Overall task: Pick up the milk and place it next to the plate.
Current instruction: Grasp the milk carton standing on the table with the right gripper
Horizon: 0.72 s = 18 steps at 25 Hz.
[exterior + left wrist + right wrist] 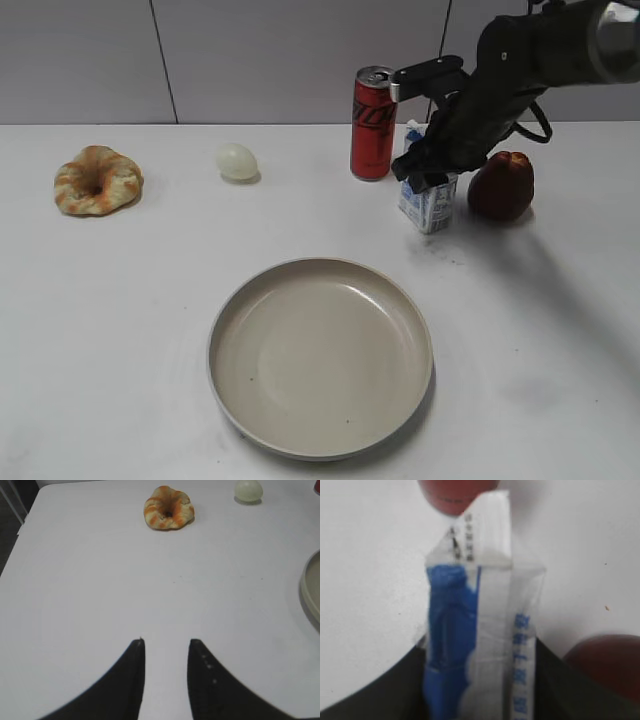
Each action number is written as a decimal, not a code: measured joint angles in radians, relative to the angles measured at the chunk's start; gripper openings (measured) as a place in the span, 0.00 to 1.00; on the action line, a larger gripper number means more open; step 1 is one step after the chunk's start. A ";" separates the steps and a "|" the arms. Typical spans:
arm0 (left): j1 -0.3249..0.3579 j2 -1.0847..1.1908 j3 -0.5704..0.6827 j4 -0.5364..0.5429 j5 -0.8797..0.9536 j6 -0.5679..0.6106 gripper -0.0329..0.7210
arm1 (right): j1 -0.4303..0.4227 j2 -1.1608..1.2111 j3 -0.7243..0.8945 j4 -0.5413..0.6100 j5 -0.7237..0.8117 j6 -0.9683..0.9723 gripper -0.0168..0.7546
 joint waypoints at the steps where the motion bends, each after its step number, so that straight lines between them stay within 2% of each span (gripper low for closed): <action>1: 0.000 0.000 0.000 0.000 0.000 0.000 0.35 | 0.000 0.000 -0.005 0.000 0.015 -0.001 0.41; 7: 0.000 0.000 0.000 0.000 0.000 0.000 0.35 | 0.012 -0.016 -0.084 0.020 0.168 -0.052 0.41; 11: 0.000 0.000 0.000 0.000 0.000 0.000 0.35 | 0.056 -0.056 -0.126 0.038 0.254 -0.057 0.41; 18: 0.000 0.000 0.000 0.000 0.000 0.000 0.35 | 0.226 -0.128 -0.166 0.097 0.297 -0.055 0.41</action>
